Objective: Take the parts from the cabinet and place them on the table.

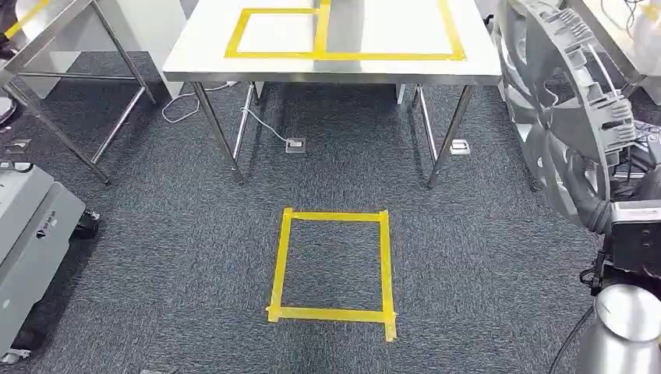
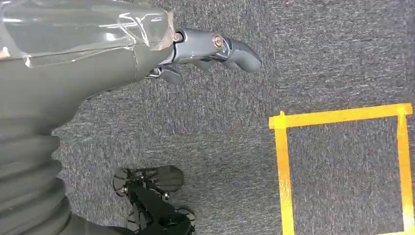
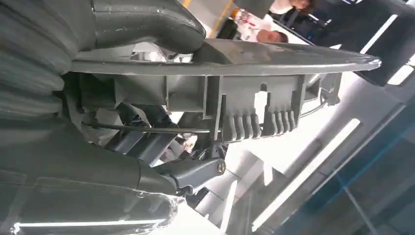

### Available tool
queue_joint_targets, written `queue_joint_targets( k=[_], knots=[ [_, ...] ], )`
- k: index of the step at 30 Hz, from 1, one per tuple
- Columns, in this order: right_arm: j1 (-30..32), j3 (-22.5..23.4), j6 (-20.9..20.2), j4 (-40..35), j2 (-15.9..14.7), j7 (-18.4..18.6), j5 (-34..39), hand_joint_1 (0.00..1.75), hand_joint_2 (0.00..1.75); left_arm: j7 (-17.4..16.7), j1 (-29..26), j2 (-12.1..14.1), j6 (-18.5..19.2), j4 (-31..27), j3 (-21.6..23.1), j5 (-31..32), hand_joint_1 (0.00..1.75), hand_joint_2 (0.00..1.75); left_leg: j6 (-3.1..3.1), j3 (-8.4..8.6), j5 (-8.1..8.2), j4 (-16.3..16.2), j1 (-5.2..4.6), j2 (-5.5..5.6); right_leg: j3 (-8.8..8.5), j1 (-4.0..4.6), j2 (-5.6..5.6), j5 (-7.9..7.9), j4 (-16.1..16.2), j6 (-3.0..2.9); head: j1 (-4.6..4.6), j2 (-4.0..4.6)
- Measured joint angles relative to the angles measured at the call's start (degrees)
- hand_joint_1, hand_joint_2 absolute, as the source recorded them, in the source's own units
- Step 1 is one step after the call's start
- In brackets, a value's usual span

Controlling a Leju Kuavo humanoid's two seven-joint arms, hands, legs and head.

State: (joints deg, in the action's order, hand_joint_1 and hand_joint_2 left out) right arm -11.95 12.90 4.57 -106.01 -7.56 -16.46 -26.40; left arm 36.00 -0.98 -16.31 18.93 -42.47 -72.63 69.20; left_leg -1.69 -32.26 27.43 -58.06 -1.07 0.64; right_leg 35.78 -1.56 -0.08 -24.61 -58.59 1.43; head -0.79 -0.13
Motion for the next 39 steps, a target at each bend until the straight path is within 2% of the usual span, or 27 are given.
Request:
queue_joint_targets(
  k=[1,2,5,6,7,8,10,11,13,15,17,19,21,22,23,24,26,27,28,29,31,33,34,36,37,38,39],
  knots=[
    [-0.03,0.0,-0.04,-0.02,0.0,0.0,-0.04,1.71,1.75,-0.15,0.03,0.09,0.0,-0.2,0.0,-0.13,0.0,1.75,0.39,-0.45,0.62,-0.43,0.18,-0.05,-0.45,-0.73,0.07,-0.18,0.09,-0.28,0.07,0.0],
    [-0.16,0.02,-0.07,-0.04,0.02,0.0,-0.07,1.71,1.75,-0.18,0.06,-0.07,0.0,-0.26,0.0,-0.22,0.0,1.75,0.96,-1.09,1.45,-2.44,0.22,-0.17,-0.85,-0.81,0.03,-0.54,0.12,-0.8,-0.31,0.0],
    [-0.22,0.02,-0.31,-0.04,0.11,0.0,-0.26,1.71,1.75,-0.48,0.07,-0.26,0.13,-0.42,-0.02,-0.22,0.0,1.75,2.2,-8.92,6.18,-15.93,1.26,-0.47,-1.5,-0.75,0.08,-1.22,0.11,-1.27,-0.46,0.0],
    [-0.2,0.02,-0.44,-0.02,0.15,0.02,-0.31,1.71,1.75,-0.55,0.05,-0.39,0.2,-0.55,-0.02,-0.22,0.0,1.75,2.34,-11.03,6.29,-18.79,1.46,-0.56,-1.85,-0.75,0.16,-1.55,0.11,-1.22,-0.48,0.0],
    [-0.12,0.02,-0.55,-0.02,0.2,0.09,-0.39,1.71,1.75,-0.7,0.01,-0.52,0.24,-0.7,-0.02,-0.22,0.0,1.75,2.37,-11.89,4.9,-18.85,1.64,-0.58,-2.42,-0.76,0.29,-2.0,0.11,-1.14,-0.48,0.0],
    [-0.11,0.02,-0.76,-0.02,0.26,0.11,-0.48,1.71,1.75,-0.74,-0.04,-0.59,0.33,-0.9,-0.02,-0.22,0.0,1.75,2.29,-11.27,2.26,-16.15,1.72,-0.59,-3.1,-0.77,0.41,-2.45,0.11,-1.02,-0.48,0.0],
    [-0.2,0.02,-0.92,-0.04,0.26,0.13,-0.48,1.71,1.75,-0.83,-0.03,-0.72,0.37,-1.46,-0.02,-0.22,0.0,1.75,1.67,-7.35,-4.33,-5.92,1.68,-0.58,-4.65,-0.76,0.48,-3.44,0.2,-0.69,-0.48,0.0],
    [-0.27,0.02,-0.92,-0.04,0.28,0.13,-0.48,1.71,1.75,-0.85,-0.03,-0.79,0.44,-1.73,-0.04,-0.22,0.0,1.75,1.09,-5.63,-5.98,-1.68,1.5,-0.54,-4.84,-0.87,0.47,-3.92,0.42,-0.51,-0.44,0.0],
    [-0.69,0.02,-0.94,-0.07,0.35,0.15,-0.57,1.71,1.75,-1.07,0.12,-0.92,0.55,-2.29,-0.09,-0.28,0.0,1.75,0.08,-4.31,-3.89,-0.43,0.71,-0.75,-5.25,-0.6,0.57,-4.26,0.78,0.21,-0.52,0.0],
    [-0.54,0.04,-0.98,-0.15,0.37,0.28,-0.83,1.71,1.75,-1.22,0.13,-1.18,0.74,-2.66,-0.07,-0.28,0.0,1.75,-0.58,-4.09,-3.56,0.25,0.56,-0.95,-5.97,-0.52,0.57,-3.46,0.88,1.34,-0.55,0.0],
    [-0.5,0.02,-1.12,-0.2,0.35,0.5,-0.83,1.71,1.75,-1.4,-0.04,-1.49,0.94,-3.3,-0.13,-0.31,0.0,1.75,-1.21,-1.91,-3.68,1.59,0.89,-0.61,-5.62,-0.74,0.22,-4.18,-0.57,1.31,-0.41,0.0],
    [-0.72,-0.04,-1.33,-0.2,0.33,0.5,-0.81,1.71,1.75,-1.55,0.18,-1.73,1.27,-3.74,-0.13,-0.31,0.0,1.75,-1.91,-1.35,-3.18,1.7,0.71,-0.44,-1.02,-0.51,0.24,-5.88,-8.27,0.64,-0.28,0.0],
    [-0.68,-0.04,-1.7,-0.2,0.35,0.55,-0.85,1.71,1.75,-1.77,0.09,-2.12,1.4,-4.04,-0.15,-0.31,0.0,1.75,-2.22,-0.7,-2.4,1.69,0.36,-0.16,4.67,-0.3,0.25,-9.1,-16.13,0.31,-0.37,0.0],
    [-0.63,-0.04,-1.86,-0.2,0.35,0.66,-0.96,1.71,1.75,-1.79,0.03,-2.34,1.44,-4.18,-0.18,-0.31,0.0,1.75,-2.21,-0.12,-1.94,1.69,0.22,0.03,6.09,-0.28,0.24,-9.4,-16.93,0.39,-0.35,0.0],
    [-0.52,-0.04,-1.92,-0.18,0.35,0.83,-1.36,1.71,1.75,-1.86,-0.03,-2.56,1.53,-4.37,-0.22,-0.35,0.0,1.75,-2.17,0.55,-1.42,1.68,0.18,0.24,6.16,-0.25,0.23,-8.65,-15.22,0.67,-0.44,0.0],
    [-0.41,-0.04,-1.9,-0.18,0.35,1.09,-2.04,1.71,1.75,-1.95,-0.06,-2.71,1.64,-4.68,-0.28,-0.37,0.0,1.75,-2.01,1.4,-0.83,1.68,0.18,0.4,5.22,-0.23,0.22,-6.79,-11.55,1.28,-0.28,0.0],
    [-0.44,-0.04,-1.77,-0.2,0.35,1.36,-3.08,1.71,1.75,-2.08,-0.09,-3.02,2.12,-5.27,-0.37,-0.39,0.0,1.75,-1.61,3.24,0.63,1.67,0.17,0.46,2.12,-0.23,0.0,-0.18,-1.13,2.4,-0.33,0.0],
    [-0.42,-0.04,-1.73,-0.17,0.35,1.49,-3.37,1.71,1.75,-2.08,-0.17,-3.13,2.25,-5.44,-0.59,-0.39,0.0,1.75,-1.28,3.16,1.26,1.6,0.06,0.45,1.64,-0.16,-0.32,3.2,0.7,2.26,-0.2,0.0],
    [-0.55,-0.02,-1.64,-0.15,0.42,1.68,-3.56,1.71,1.75,-2.19,-0.16,-3.13,2.38,-5.62,-0.68,-0.39,0.0,1.75,-0.9,3.72,1.83,1.35,-0.1,0.42,1.46,0.23,-0.21,1.61,1.18,0.46,-0.26,0.0],
    [-0.4,0.04,-1.57,-0.32,0.46,1.73,-3.89,1.71,1.75,-2.25,-0.22,-3.26,2.67,-5.95,-0.68,-0.37,0.0,1.75,-0.54,3.63,2.16,1.36,-0.12,0.33,1.16,0.47,0.1,2.36,1.05,-0.3,-0.45,0.0],
    [-0.25,0.52,-1.47,-0.65,0.52,2.01,-4.09,1.71,1.75,-2.25,-0.5,-3.39,2.97,-6.53,-0.7,-0.37,0.0,1.75,-0.28,3.8,2.22,0.41,-0.03,0.32,0.37,0.09,0.29,1.62,1.08,-1.21,-0.46,0.0],
    [0.32,1.25,-1.13,-1.01,0.5,2.12,-4.44,1.71,1.75,-2.12,-0.5,-3.41,3.37,-6.95,-0.74,-0.28,0.0,1.75,0.46,0.64,1.19,-4.86,0.08,0.01,-0.59,-0.27,0.36,0.88,1.23,-1.73,-0.48,0.0],
    [0.73,1.93,-0.83,-1.38,0.5,1.99,-4.7,1.71,1.75,-2.03,-0.58,-3.43,3.5,-6.99,-0.74,-0.13,0.0,1.75,1.15,-2.65,1.87,-9.7,0.53,-0.25,-1.04,-0.27,0.42,0.27,1.24,-1.83,-0.64,0.0],
    [1.64,3.37,-0.72,-1.71,0.46,1.81,-4.94,1.71,1.75,-1.77,-0.77,-3.39,3.76,-7.02,-0.77,0.26,0.0,1.75,1.85,-7.94,5.98,-16.36,1.11,-0.63,-2.09,-0.23,0.48,-0.8,1.24,-1.86,-0.59,0.0],
    [2.22,4.22,-0.7,-1.73,0.46,1.81,-4.98,1.71,1.75,-1.68,-1.04,-3.41,3.78,-7.02,-0.76,0.42,0.0,1.75,1.99,-9.8,7.52,-17.71,1.23,-0.63,-2.97,-0.21,0.58,-1.5,1.24,-1.87,-0.63,0.0],
    [2.64,4.83,-0.68,-1.75,0.46,1.81,-5.01,1.71,1.75,-1.66,-1.14,-3.41,3.78,-7.02,-0.77,0.46,0.0,1.75,1.9,-10.27,7.44,-17.07,1.23,-0.63,-3.67,-0.17,0.66,-2.02,1.25,-1.85,-0.61,0.0],
    [3.12,5.58,-0.63,-1.81,0.44,1.81,-5.01,1.71,1.75,-1.57,-1.36,-3.41,3.76,-7.02,-0.81,0.57,0.0,1.75,1.59,-9.95,5.88,-13.99,1.17,-0.6,-4.78,-0.06,0.78,-2.79,1.28,-1.8,-0.63,0.0]
  ],
)
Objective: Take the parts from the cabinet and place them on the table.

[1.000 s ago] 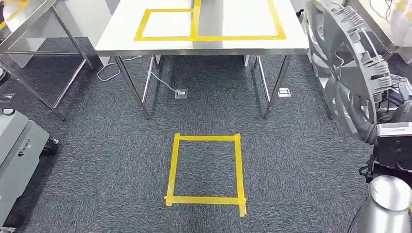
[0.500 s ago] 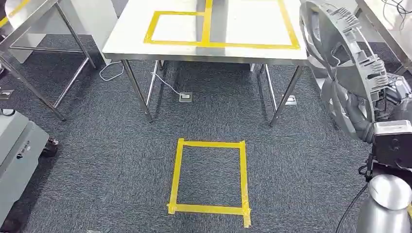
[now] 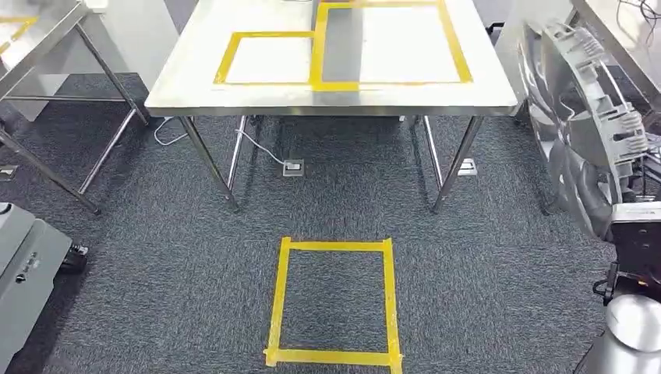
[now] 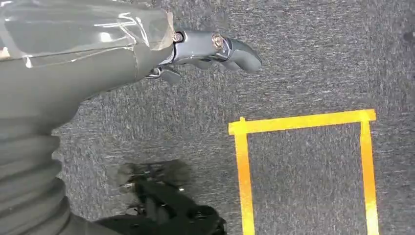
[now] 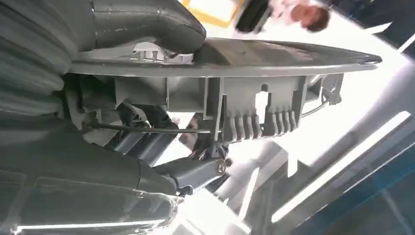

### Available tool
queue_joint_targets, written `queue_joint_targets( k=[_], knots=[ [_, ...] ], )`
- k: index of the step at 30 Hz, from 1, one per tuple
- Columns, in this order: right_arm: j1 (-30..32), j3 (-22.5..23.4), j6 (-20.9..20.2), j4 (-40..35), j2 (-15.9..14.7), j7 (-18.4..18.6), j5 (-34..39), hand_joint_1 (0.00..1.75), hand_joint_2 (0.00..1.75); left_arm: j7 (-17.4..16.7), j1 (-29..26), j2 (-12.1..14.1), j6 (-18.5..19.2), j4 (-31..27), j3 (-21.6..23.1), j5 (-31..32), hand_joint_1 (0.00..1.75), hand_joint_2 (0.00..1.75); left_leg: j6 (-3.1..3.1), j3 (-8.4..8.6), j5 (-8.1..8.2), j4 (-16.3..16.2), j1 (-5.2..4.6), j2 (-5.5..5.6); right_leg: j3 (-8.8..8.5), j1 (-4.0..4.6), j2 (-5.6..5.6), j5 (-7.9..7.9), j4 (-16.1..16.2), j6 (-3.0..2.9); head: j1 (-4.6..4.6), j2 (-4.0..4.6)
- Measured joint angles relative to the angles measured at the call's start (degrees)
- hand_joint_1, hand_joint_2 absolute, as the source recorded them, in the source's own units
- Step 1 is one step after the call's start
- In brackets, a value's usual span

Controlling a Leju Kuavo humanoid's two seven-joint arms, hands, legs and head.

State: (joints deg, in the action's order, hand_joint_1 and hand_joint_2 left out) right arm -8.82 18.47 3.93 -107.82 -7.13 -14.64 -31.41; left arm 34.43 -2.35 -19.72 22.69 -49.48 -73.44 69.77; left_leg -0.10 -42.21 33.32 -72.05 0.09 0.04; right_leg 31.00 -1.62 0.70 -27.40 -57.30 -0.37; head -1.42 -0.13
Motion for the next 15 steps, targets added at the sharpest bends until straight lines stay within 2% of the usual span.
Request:
queue_joint_targets(
  k=[1,2,3,4,6,7,8,9,10,11,12,13,14,15],
  knots=[
    [0.23,0.61,0.04,-0.18,-0.07,-0.04,-0.04,1.71,1.75,0.11,-0.06,0.0,0.0,0.0,0.0,0.31,0.0,1.75,-0.46,0.86,-2.33,3.74,-0.07,0.0,-0.85,0.19,0.1,-0.61,0.03,0.01,0.0,0.0],
    [0.44,1.26,0.11,-0.43,-0.15,-0.17,-0.09,1.71,1.75,0.26,-0.13,0.06,-0.07,0.0,-0.02,0.48,0.0,1.75,-1.56,2.11,-6.63,8.95,-0.43,0.02,-1.82,0.45,0.11,-1.27,0.14,0.05,0.02,0.0],
    [0.68,1.88,0.15,-0.63,-0.22,-0.33,-0.09,1.71,1.75,0.44,-0.25,0.28,-0.37,0.0,-0.07,0.57,0.0,1.75,-3.12,2.97,-12.08,13.24,-1.2,0.11,-1.67,0.03,0.18,-1.89,0.43,-0.03,0.07,0.0],
    [0.7,2.47,0.31,-0.61,-0.24,-0.57,-0.07,1.71,1.75,0.59,-0.31,0.64,-0.5,0.0,-0.13,0.83,0.0,1.75,-3.66,3.03,-13.08,14.18,-1.83,0.94,-3.02,0.7,0.58,-2.38,0.5,0.56,0.35,0.0],
    [1.02,3.43,0.42,-0.96,-0.5,-0.72,0.0,1.71,1.75,0.9,-0.39,0.57,-0.57,0.0,-0.09,1.05,0.0,1.75,-3.98,4.3,-12.33,15.31,-1.99,0.65,-4.04,0.58,0.7,-2.45,1.19,1.01,-0.07,0.0],
    [1.15,3.86,0.42,-1.13,-0.77,-0.74,-0.07,1.71,1.75,1.03,-0.4,0.57,-0.68,0.02,-0.09,1.07,0.0,1.75,-4.2,4.91,-12.19,15.86,-2.0,0.36,-4.11,0.61,0.7,-1.96,1.07,1.81,-0.02,0.0],
    [1.2,4.37,0.42,-1.33,-0.96,-0.68,-0.07,1.71,1.75,1.14,-0.39,0.59,-0.7,0.04,-0.07,1.14,0.0,1.75,-4.33,6.09,-12.27,16.49,-1.85,0.43,-4.26,0.74,0.67,-1.77,0.54,2.22,0.04,0.0],
    [1.51,4.85,0.39,-1.33,-1.18,-0.72,0.0,1.71,1.75,1.29,-0.38,0.61,-0.9,0.04,-0.04,1.2,0.0,1.75,-4.39,7.35,-12.14,17.33,-1.57,0.52,-2.2,0.65,0.13,-1.81,-3.21,1.93,0.26,0.0],
    [1.48,5.05,0.39,-1.35,-1.38,-0.83,0.2,1.71,1.75,1.33,-0.28,0.61,-0.96,0.07,-0.02,1.22,0.0,1.75,-4.77,7.71,-11.87,17.35,-1.57,0.48,0.27,0.61,0.11,-1.89,-7.36,1.8,0.15,0.0],
    [1.56,5.33,0.33,-1.35,-1.6,-1.05,0.42,1.71,1.75,1.4,-0.2,0.61,-1.07,0.2,0.02,1.46,0.0,1.75,-4.74,8.04,-11.41,17.36,-1.52,0.49,3.43,0.6,0.09,-2.8,-11.87,1.77,0.22,0.0],
    [1.77,5.7,0.22,-1.35,-1.79,-1.2,0.66,1.71,1.75,1.46,-0.12,0.57,-1.2,0.39,0.11,1.57,0.0,1.75,-4.74,8.43,-10.92,17.36,-1.53,0.56,6.03,0.59,0.08,-5.07,-15.18,1.49,0.11,0.0],
    [2.05,6.07,0.09,-1.29,-2.12,-1.33,0.9,1.71,1.75,1.62,-0.1,0.57,-1.47,0.61,0.2,1.64,0.0,1.75,-4.65,8.96,-10.39,17.36,-1.52,0.76,8.06,0.57,0.07,-7.53,-17.19,1.27,0.15,0.0],
    [2.19,6.25,-0.15,-1.25,-2.36,-1.44,1.05,1.71,1.75,1.7,-0.1,0.57,-1.66,0.83,0.26,1.66,0.0,1.75,-4.53,9.55,-9.89,17.36,-1.5,0.9,9.06,0.46,0.05,-8.41,-17.16,1.57,0.22,0.0],
    [2.31,6.34,-0.31,-1.18,-2.58,-1.44,1.07,1.71,1.75,1.75,-0.1,0.57,-1.73,1.09,0.28,1.66,0.0,1.75,-4.28,10.37,-9.25,17.34,-1.45,1.05,8.97,0.18,-0.04,-7.59,-14.64,2.25,0.17,0.0]
  ],
)
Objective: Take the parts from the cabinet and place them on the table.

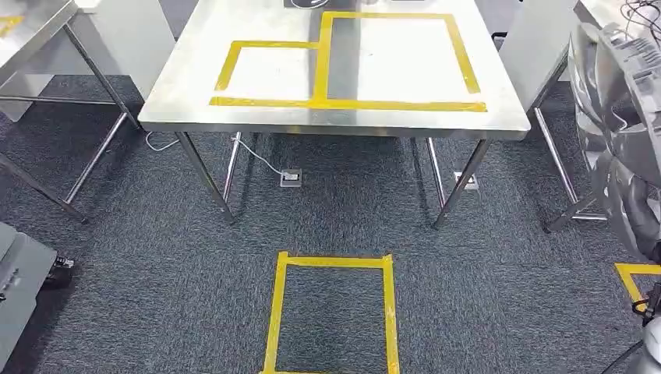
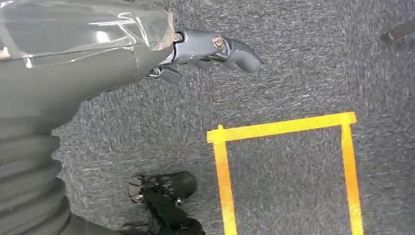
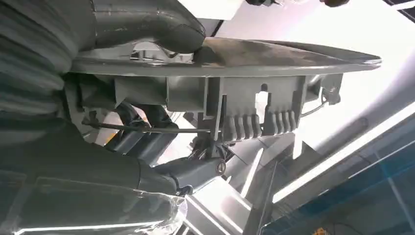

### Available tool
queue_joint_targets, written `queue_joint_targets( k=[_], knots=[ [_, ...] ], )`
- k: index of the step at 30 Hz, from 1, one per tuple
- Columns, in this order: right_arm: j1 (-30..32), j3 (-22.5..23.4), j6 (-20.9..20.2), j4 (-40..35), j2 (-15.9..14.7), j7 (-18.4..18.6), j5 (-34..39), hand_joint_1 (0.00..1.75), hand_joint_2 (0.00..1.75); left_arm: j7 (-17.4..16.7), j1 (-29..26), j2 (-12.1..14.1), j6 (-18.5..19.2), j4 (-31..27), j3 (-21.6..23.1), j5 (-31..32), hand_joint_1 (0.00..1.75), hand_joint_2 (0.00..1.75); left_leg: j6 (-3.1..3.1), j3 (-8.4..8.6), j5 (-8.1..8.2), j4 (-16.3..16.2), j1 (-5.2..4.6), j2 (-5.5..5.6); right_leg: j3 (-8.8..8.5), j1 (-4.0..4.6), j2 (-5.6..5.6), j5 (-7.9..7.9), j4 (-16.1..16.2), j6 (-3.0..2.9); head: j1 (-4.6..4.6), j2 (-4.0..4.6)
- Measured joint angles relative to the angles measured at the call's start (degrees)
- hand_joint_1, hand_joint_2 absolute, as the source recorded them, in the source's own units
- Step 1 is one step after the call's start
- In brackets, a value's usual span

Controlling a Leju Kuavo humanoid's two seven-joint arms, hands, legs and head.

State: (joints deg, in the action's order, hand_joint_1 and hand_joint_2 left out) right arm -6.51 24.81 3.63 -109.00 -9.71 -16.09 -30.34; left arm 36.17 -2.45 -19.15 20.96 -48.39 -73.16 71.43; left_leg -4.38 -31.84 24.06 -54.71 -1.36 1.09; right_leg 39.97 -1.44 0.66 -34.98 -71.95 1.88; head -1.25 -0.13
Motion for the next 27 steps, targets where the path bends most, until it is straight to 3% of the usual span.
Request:
queue_joint_targets(
  k=[2,3,4,5,6,8,9,10,12,13,14,15,17,18,19,20,22,23,24,25,27],
  knots=[
    [0.11,0.07,-0.02,0.11,-0.7,-0.22,0.26,1.71,1.75,0.02,0.03,0.02,-0.44,0.5,0.0,0.09,0.0,1.75,0.55,1.4,1.12,-0.12,0.1,0.1,-2.29,-0.63,-0.26,5.54,8.68,2.18,0.0,0.0],
    [0.11,0.07,-0.04,0.15,-1.05,-0.33,0.57,1.71,1.75,0.04,0.1,0.07,-0.68,0.74,0.02,0.18,0.0,1.75,1.0,1.91,1.99,-0.5,0.09,0.12,-3.64,-1.11,-0.66,10.14,14.19,3.36,0.02,0.0],
    [0.07,0.07,-0.07,0.33,-1.22,-0.39,0.79,1.71,1.75,0.02,0.1,0.2,-0.74,0.9,0.0,0.28,0.0,1.75,1.5,2.23,2.88,-1.46,-0.21,0.14,-3.76,-0.7,-1.49,11.41,15.01,2.6,0.07,0.0],
    [0.02,0.0,-0.17,0.53,-1.27,-0.39,0.94,1.71,1.75,0.07,0.17,0.28,-0.9,0.98,0.0,0.44,0.0,1.75,1.73,1.83,3.48,-1.62,-0.27,0.15,-4.62,-0.47,-1.48,10.74,14.52,0.42,0.0,0.0],
    [0.18,0.0,-0.22,0.57,-1.51,-0.42,1.05,1.71,1.75,0.07,0.16,0.33,-1.01,1.09,0.0,0.53,0.0,1.75,1.95,2.11,4.01,-2.0,-0.27,-0.09,-4.53,-0.37,-1.25,11.38,14.39,-0.32,-0.2,0.0],
    [0.11,-0.07,-0.5,0.89,-1.96,-0.39,1.09,1.71,1.75,0.11,0.3,0.55,-1.2,1.37,0.0,0.52,0.0,1.75,2.21,2.14,4.42,-2.29,-0.04,-0.1,-4.77,-0.55,-0.99,11.18,14.29,-0.85,-0.13,0.0],
    [0.11,-0.07,-0.61,1.05,-2.16,-0.35,1.09,1.71,1.75,0.11,0.41,0.66,-1.2,1.44,0.02,0.55,0.0,1.75,2.56,1.07,4.36,-3.78,0.17,-0.31,-5.08,-0.62,-0.87,11.0,14.36,-1.06,-0.04,0.0],
    [0.06,-0.09,-0.72,1.07,-2.34,-0.35,1.16,1.71,1.75,0.13,0.48,0.64,-1.25,1.46,0.0,0.52,0.0,1.75,3.02,-0.67,4.83,-6.78,0.32,-0.54,-5.27,-0.69,-0.87,10.76,14.36,-1.43,-0.11,0.0],
    [-0.25,-0.5,-1.18,1.29,-2.78,-0.53,1.44,1.71,1.75,0.13,0.57,0.66,-1.25,1.75,0.0,0.5,0.0,1.75,4.15,-6.69,8.45,-16.12,0.87,-0.98,-5.48,-0.59,-0.72,10.35,14.35,-1.81,-0.13,0.0],
    [-0.33,-0.77,-1.25,1.57,-2.99,-0.59,1.66,1.71,1.75,0.15,0.56,0.66,-1.2,1.84,0.0,0.5,0.0,1.75,4.37,-9.64,10.17,-20.16,1.05,-1.07,-5.66,-0.5,-0.61,10.1,14.35,-1.87,-0.15,0.0],
    [-0.32,-1.07,-1.4,1.81,-3.17,-0.61,1.79,1.71,1.75,0.13,0.56,0.63,-1.16,1.92,0.0,0.5,0.0,1.75,4.35,-11.27,10.3,-21.65,1.06,-1.07,-6.0,-0.32,-0.55,9.82,14.35,-1.89,-0.15,0.0],
    [-0.33,-1.47,-1.72,2.1,-3.32,-0.63,1.86,1.71,1.75,0.13,0.57,0.63,-1.03,1.99,0.0,0.5,0.0,1.75,4.08,-11.57,8.81,-20.61,1.03,-1.07,-6.49,-0.1,-0.48,9.49,14.36,-1.89,-0.17,0.0],
    [-0.5,-2.38,-2.27,2.58,-3.96,-0.66,2.01,1.71,1.75,0.13,0.53,0.61,-0.61,1.99,-0.04,0.5,0.0,1.75,2.61,-8.62,2.42,-11.79,0.65,-1.03,-7.7,0.72,-0.34,8.77,14.45,-1.96,-0.17,0.0],
    [-0.76,-2.84,-2.49,2.75,-4.28,-0.7,2.12,1.71,1.75,0.13,0.56,0.63,-0.57,1.99,-0.04,0.48,0.0,1.75,1.24,-6.65,-0.57,-6.83,0.12,-1.04,-8.15,1.0,-0.34,8.53,14.53,-2.18,-0.15,0.0],
    [-1.12,-3.43,-2.69,3.08,-4.46,-0.72,2.3,1.71,1.75,0.13,0.58,0.9,-0.52,1.86,-0.04,0.48,0.0,1.75,-0.88,-5.26,-1.98,-3.27,-0.85,-0.95,-8.49,0.71,-0.26,8.27,14.6,-2.2,0.02,0.0],
    [-1.6,-3.72,-2.91,3.34,-4.68,-0.79,2.47,1.71,1.75,0.11,0.66,0.98,-0.37,1.81,0.0,0.55,0.0,1.75,-0.89,-5.32,-1.02,-3.28,-0.86,-1.09,-8.6,1.34,-0.15,8.2,15.01,-2.03,0.31,0.0],
    [-1.93,-4.35,-3.3,3.8,-4.85,-0.76,2.73,1.71,1.75,0.13,0.7,0.9,-0.37,1.77,-0.02,0.5,0.0,1.75,-1.04,-4.9,-1.29,-2.74,-1.21,-0.86,-8.71,0.82,-0.33,7.92,15.1,-1.59,0.22,0.0],
    [-1.98,-4.76,-3.52,3.87,-5.13,-0.76,2.93,1.71,1.75,0.11,0.67,0.88,-0.39,1.77,-0.04,0.5,0.0,1.75,-1.38,-4.41,-1.49,-2.14,-1.24,-0.85,-9.07,1.0,-0.33,7.96,15.7,-1.5,0.16,0.0],
    [-1.66,-4.92,-3.69,3.93,-5.42,-0.74,3.17,1.71,1.75,0.13,0.65,0.85,-0.39,1.77,-0.02,0.61,0.0,1.75,-1.41,-2.63,-2.52,0.07,-0.3,-0.92,-8.96,1.3,-0.44,7.65,15.24,-1.63,0.19,0.0],
    [-1.58,-5.07,-4.07,4.13,-5.64,-0.74,3.56,1.71,1.75,0.13,0.72,0.81,-0.44,1.77,-0.02,0.61,0.0,1.75,-1.17,-1.63,-2.79,1.03,-0.45,-0.97,-8.66,1.21,-0.54,7.21,14.03,-1.52,0.46,0.0],
    [-1.78,-5.31,-4.41,4.37,-6.01,-0.92,4.39,1.71,1.75,0.11,1.03,0.79,-0.52,1.81,-0.02,0.79,0.0,1.75,-1.18,-1.35,-2.74,1.14,-0.37,-0.98,-4.08,0.9,-0.55,3.58,5.61,-1.74,0.44,0.0]
  ],
)
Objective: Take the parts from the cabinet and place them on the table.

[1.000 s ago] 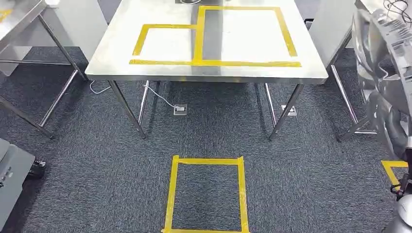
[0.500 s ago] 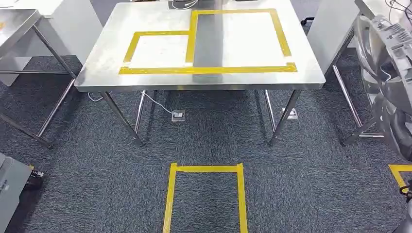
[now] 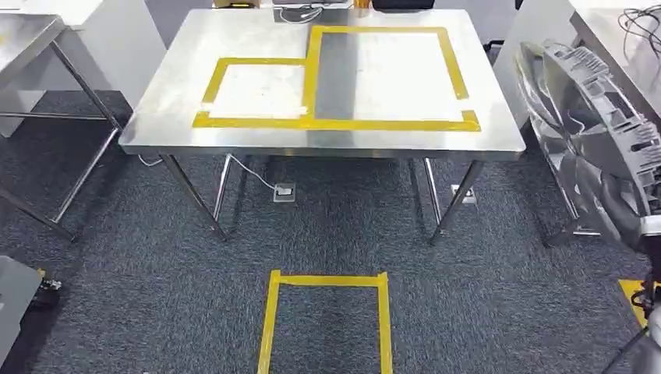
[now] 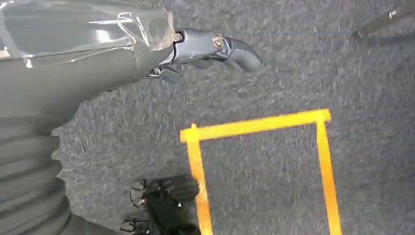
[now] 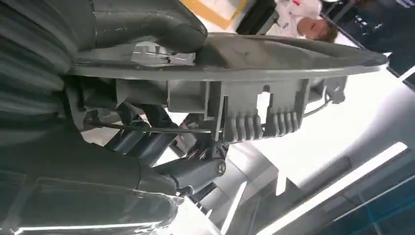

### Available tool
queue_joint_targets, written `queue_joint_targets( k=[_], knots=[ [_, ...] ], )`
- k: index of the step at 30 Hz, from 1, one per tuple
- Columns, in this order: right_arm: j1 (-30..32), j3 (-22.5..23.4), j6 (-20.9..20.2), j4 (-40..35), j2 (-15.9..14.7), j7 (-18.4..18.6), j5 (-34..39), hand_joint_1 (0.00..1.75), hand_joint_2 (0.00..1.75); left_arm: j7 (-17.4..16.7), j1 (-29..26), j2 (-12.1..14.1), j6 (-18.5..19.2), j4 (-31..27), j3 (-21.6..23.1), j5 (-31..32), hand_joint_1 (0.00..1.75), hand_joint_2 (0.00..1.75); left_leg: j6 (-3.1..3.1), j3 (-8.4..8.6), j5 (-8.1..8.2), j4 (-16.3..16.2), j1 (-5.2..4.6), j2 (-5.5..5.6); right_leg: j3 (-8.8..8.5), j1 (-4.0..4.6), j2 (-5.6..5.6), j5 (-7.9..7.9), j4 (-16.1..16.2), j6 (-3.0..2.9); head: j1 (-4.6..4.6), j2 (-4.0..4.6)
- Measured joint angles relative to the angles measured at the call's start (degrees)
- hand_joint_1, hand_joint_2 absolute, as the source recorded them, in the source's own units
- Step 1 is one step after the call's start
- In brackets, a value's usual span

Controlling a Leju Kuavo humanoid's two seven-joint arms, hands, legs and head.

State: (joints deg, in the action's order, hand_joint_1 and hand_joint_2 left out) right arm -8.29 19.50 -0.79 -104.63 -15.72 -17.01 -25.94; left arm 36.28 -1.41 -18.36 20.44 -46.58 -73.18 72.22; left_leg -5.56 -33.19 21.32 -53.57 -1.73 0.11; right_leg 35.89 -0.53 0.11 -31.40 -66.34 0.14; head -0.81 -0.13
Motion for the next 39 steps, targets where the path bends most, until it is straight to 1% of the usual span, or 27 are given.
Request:
queue_joint_targets(
  k=[1,2,3,4,6,7,9,11,12,13,16,17,18,19,20,22,23,27,28,29,31,32,33,34,35,37,39],
  knots=[
    [0.0,-0.13,-0.28,0.13,-0.13,-0.09,0.11,1.71,1.75,0.0,0.03,-0.04,0.02,0.09,0.0,0.06,0.0,1.75,0.04,0.01,0.11,-0.02,0.0,0.04,2.54,-0.25,0.01,-1.43,-4.27,0.13,-0.04,0.0],
    [0.04,-0.3,-0.59,0.35,-0.28,-0.15,0.13,1.71,1.75,0.0,0.11,-0.11,0.0,0.2,0.02,0.15,0.0,1.75,0.2,0.0,0.29,-0.08,0.03,0.13,4.87,-0.55,-0.01,-2.1,-7.83,0.7,-0.05,0.0],
    [0.04,-0.46,-0.74,0.55,-0.44,-0.17,0.13,1.71,1.75,0.0,0.11,-0.15,0.0,0.31,0.02,0.17,0.0,1.75,0.44,0.03,0.51,-0.3,0.15,0.26,5.44,-0.89,-0.03,-1.44,-7.92,1.41,-0.02,0.0],
    [0.03,-0.61,-0.85,0.74,-0.55,-0.17,0.13,1.71,1.75,0.0,0.1,-0.17,0.0,0.41,0.02,0.17,0.0,1.75,0.82,0.05,0.86,-0.72,0.41,0.34,4.46,-1.27,-0.04,0.39,-5.15,2.49,-0.07,0.0],
    [0.03,-0.94,-0.94,1.14,-0.98,-0.17,0.13,1.71,1.75,0.0,0.07,-0.2,0.0,0.61,0.0,0.24,0.0,1.75,1.89,-0.16,2.04,-2.44,0.94,0.56,-0.43,-2.21,-0.23,5.14,5.42,4.63,-0.02,0.0],
    [-0.17,-1.11,-0.98,1.5,-1.03,-0.22,0.17,1.71,1.75,0.0,0.08,-0.02,0.0,0.61,0.0,0.24,0.0,1.75,2.61,-0.67,2.91,-3.85,0.72,0.6,-1.4,-2.44,-0.76,5.69,7.6,4.73,0.07,0.0],
    [-0.51,-1.33,-1.11,1.83,-1.29,-0.28,0.2,1.71,1.75,0.02,0.08,0.11,0.0,0.68,0.0,0.24,0.0,1.75,3.04,-1.38,4.01,-5.12,0.47,0.67,-1.56,-2.07,-0.16,5.42,7.08,2.47,-0.09,0.0],
    [-0.51,-1.53,-1.2,2.01,-1.44,-0.31,0.15,1.71,1.75,0.0,0.04,0.11,0.0,0.74,0.0,0.24,0.0,1.75,3.11,-1.35,4.0,-5.22,0.73,0.61,-1.43,-1.81,-0.14,5.39,6.99,1.86,-0.13,0.0],
    [-0.53,-1.55,-1.27,2.21,-1.53,-0.28,0.15,1.71,1.75,0.0,-0.04,0.29,0.0,0.72,-0.02,0.24,0.0,1.75,3.47,-1.39,4.3,-5.67,1.06,0.56,-1.61,-2.49,-0.11,5.43,7.08,1.47,-0.07,0.0],
    [-0.57,-1.57,-1.29,2.23,-1.75,-0.3,0.17,1.71,1.75,0.0,-0.08,0.28,0.02,0.74,-0.04,0.24,0.0,1.75,3.93,-1.79,5.34,-6.94,1.06,0.47,-1.72,-2.3,-0.09,5.41,7.14,1.19,-0.28,0.0],
    [-0.62,-1.64,-1.51,2.23,-2.03,-0.31,0.17,1.71,1.75,0.0,-0.05,0.24,0.13,0.76,-0.02,0.24,0.0,1.75,4.97,-7.84,11.34,-19.18,1.85,-0.02,-1.78,-2.21,-0.1,5.23,7.1,0.93,-0.61,0.0],
    [-0.62,-1.68,-1.6,2.29,-2.03,-0.31,0.17,1.71,1.75,0.0,-0.06,0.24,0.18,0.79,-0.02,0.24,0.0,1.75,5.08,-9.77,12.17,-22.68,1.98,-0.07,-1.8,-2.15,-0.1,5.17,7.09,0.91,-0.57,0.0],
    [-0.62,-1.75,-1.6,2.29,-2.03,-0.31,0.17,1.71,1.75,0.0,-0.06,0.22,0.22,0.81,-0.02,0.24,0.0,1.75,5.03,-10.48,11.72,-23.48,1.99,-0.06,-1.87,-2.1,-0.08,5.12,7.09,0.87,-0.59,0.0],
    [-0.62,-1.83,-1.62,2.36,-2.05,-0.31,0.17,1.71,1.75,0.0,-0.12,0.18,0.28,0.83,-0.04,0.24,0.0,1.75,4.83,-9.78,9.96,-21.37,1.98,-0.05,-1.97,-2.02,-0.02,5.06,7.1,0.8,-0.59,0.0],
    [-0.62,-1.95,-1.62,2.36,-2.14,-0.31,0.17,1.71,1.75,0.0,-0.12,0.2,0.37,0.83,-0.04,0.26,0.0,1.75,4.47,-7.81,7.34,-16.9,1.95,-0.04,-2.12,-1.92,0.04,5.0,7.13,0.76,-0.61,0.0],
    [-0.68,-2.12,-1.68,2.36,-2.4,-0.31,0.2,1.71,1.75,0.0,-0.08,0.2,0.39,0.83,-0.04,0.26,0.0,1.75,3.05,-2.7,2.93,-6.58,1.59,0.03,-2.45,-1.79,0.11,4.86,7.3,0.88,-0.57,0.0],
    [-0.71,-2.16,-1.75,2.4,-2.4,-0.33,0.22,1.71,1.75,0.0,-0.07,0.46,0.39,0.76,-0.04,0.26,0.0,1.75,2.98,-2.38,3.58,-5.87,1.41,-0.06,-2.53,-1.78,0.11,4.84,7.41,0.96,-0.39,0.0],
    [-1.19,-2.38,-2.3,2.71,-2.97,-0.35,0.46,1.71,1.75,0.02,-0.03,0.46,0.48,0.76,0.0,0.41,0.0,1.75,2.11,-1.84,3.3,-4.23,0.68,-0.13,-3.24,-1.7,0.08,4.99,8.83,2.59,-0.92,0.0],
    [-1.14,-2.54,-2.53,2.88,-3.15,-0.37,0.59,1.71,1.75,0.04,-0.19,0.46,0.48,0.79,-0.02,0.44,0.0,1.75,2.1,-0.53,2.39,-2.68,1.32,-0.13,-2.86,-1.89,-0.08,4.63,7.86,2.4,-0.59,0.0],
    [-1.45,-2.69,-2.84,3.08,-3.34,-0.44,0.81,1.71,1.75,0.09,-0.17,0.46,0.48,0.79,-0.02,0.44,0.0,1.75,1.69,-0.01,2.26,-1.99,1.18,-0.11,-1.65,-1.62,-0.09,3.31,5.39,1.97,-0.57,0.0],
    [-2.22,-3.01,-3.25,3.74,-3.47,-0.61,1.22,1.71,1.75,0.09,-0.08,0.48,0.44,0.98,-0.02,0.57,0.0,1.75,1.38,0.05,2.24,-2.04,0.9,-0.13,3.11,-1.45,-0.07,-0.12,-3.66,1.33,-0.55,0.0],
    [-2.35,-3.13,-3.63,4.04,-3.63,-0.74,1.33,1.71,1.75,0.09,-0.08,0.46,0.46,1.12,-0.02,0.59,0.0,1.75,1.24,0.05,2.37,-2.06,0.75,-0.01,5.43,-1.43,-0.07,-1.22,-7.67,1.38,-0.61,0.0],
    [-2.42,-3.36,-3.98,4.43,-3.76,-0.87,1.46,1.71,1.75,0.11,-0.09,0.48,0.48,1.22,-0.02,0.68,0.0,1.75,1.24,0.07,2.46,-2.14,0.64,0.14,6.63,-1.4,-0.08,-1.18,-9.21,1.64,-0.57,0.0],
    [-2.48,-3.65,-4.09,4.9,-3.98,-0.96,1.6,1.71,1.75,0.11,-0.13,0.48,0.52,1.33,-0.04,0.68,0.0,1.75,1.29,0.15,2.65,-2.27,0.62,0.32,6.38,-1.41,-0.09,-0.03,-7.79,2.14,-0.55,0.0],
    [-2.62,-3.91,-4.2,5.27,-4.11,-1.03,1.75,1.71,1.75,0.13,-0.21,0.48,0.57,1.38,-0.04,0.68,0.0,1.75,1.35,0.19,2.86,-2.49,0.63,0.44,4.91,-1.43,-0.1,1.93,-4.12,2.71,-0.57,0.0],
    [-3.15,-4.44,-4.48,5.97,-4.55,-1.18,2.05,1.71,1.75,0.24,-0.25,0.46,0.72,1.38,-0.07,0.68,0.0,1.75,1.8,0.25,3.71,-3.54,0.62,0.69,-0.39,-1.45,-0.27,6.66,7.38,3.38,-0.55,0.0],
    [-3.62,-5.01,-4.61,6.27,-4.66,-1.35,2.27,1.71,1.75,0.28,-0.25,0.5,0.77,1.38,-0.07,0.68,0.0,1.75,2.48,-0.06,4.54,-4.29,0.14,0.75,-1.18,-1.1,-0.15,6.68,8.43,1.9,-0.66,0.0]
  ],
)
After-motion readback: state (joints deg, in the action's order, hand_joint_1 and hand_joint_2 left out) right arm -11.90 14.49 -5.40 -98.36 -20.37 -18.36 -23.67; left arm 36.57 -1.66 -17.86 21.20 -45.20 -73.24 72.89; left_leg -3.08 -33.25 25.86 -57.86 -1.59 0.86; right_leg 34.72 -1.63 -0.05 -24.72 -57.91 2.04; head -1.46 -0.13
